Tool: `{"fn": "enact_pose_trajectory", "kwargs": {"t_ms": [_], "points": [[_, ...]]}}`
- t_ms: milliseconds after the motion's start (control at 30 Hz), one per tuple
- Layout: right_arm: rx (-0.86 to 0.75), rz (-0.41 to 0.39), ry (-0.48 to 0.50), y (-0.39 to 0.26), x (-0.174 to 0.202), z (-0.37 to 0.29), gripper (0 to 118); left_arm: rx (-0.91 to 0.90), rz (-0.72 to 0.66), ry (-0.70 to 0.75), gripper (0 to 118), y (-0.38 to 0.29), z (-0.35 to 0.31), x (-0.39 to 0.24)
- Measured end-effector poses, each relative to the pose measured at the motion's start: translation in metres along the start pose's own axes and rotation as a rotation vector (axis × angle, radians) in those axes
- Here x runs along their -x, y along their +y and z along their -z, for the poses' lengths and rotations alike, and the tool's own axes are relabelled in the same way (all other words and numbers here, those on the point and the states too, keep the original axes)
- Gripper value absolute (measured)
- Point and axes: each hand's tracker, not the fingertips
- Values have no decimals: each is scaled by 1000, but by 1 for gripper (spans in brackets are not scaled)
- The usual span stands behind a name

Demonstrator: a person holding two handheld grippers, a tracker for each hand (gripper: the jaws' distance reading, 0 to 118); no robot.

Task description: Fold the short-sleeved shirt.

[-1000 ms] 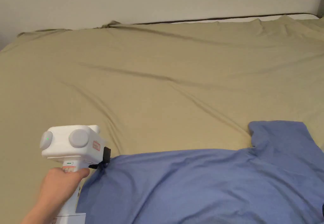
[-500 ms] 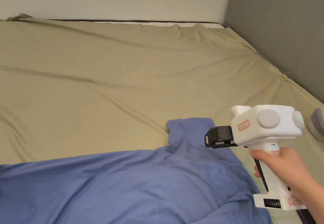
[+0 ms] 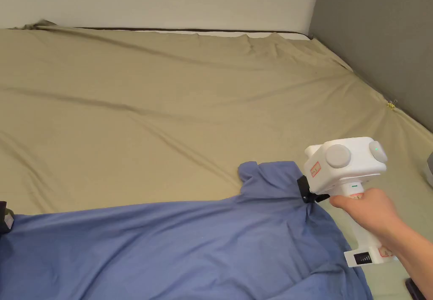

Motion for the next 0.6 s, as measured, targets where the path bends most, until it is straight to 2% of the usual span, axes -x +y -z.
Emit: {"fn": "enact_pose_trajectory", "kwargs": {"t_ms": [100,300,433,500,600], "points": [[-107,25,83,-8,-5,-41,2,-31,-45,-87,1,-7,-21,2],[-311,-52,156,-103,-1,-160,2,-115,-11,-53,1,-70,-96,6],[-267,-6,182,-188,-15,-180,2,-49,-28,7,1,-134,-114,18],[-218,-5,179,-224,-18,-171,2,21,-9,44,1,-165,-109,19],[-79,34,183,-258,-21,-140,2,130,-67,25,1,-200,-85,27]]}}
